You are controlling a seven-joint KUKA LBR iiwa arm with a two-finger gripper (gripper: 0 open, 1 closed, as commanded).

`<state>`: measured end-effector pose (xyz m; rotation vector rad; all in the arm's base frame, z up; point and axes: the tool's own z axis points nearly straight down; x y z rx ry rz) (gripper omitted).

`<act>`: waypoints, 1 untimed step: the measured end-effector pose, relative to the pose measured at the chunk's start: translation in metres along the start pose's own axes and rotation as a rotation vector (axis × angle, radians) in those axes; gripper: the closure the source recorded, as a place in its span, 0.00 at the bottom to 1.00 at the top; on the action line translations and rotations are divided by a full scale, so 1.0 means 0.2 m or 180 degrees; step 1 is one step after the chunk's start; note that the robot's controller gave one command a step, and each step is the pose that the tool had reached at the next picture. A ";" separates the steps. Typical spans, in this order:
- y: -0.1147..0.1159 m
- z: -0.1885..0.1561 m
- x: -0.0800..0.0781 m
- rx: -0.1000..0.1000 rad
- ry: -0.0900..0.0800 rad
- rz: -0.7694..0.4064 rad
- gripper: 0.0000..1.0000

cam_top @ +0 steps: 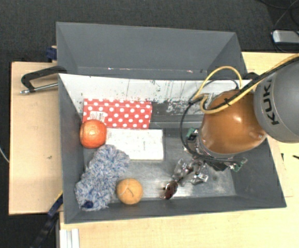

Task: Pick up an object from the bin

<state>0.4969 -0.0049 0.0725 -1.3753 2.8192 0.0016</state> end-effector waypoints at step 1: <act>-0.04 -0.79 -0.01 0.0008 -0.0002 -0.0096 1.00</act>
Offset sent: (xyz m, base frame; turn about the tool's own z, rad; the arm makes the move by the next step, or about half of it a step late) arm 0.0000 0.0000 0.0000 0.0000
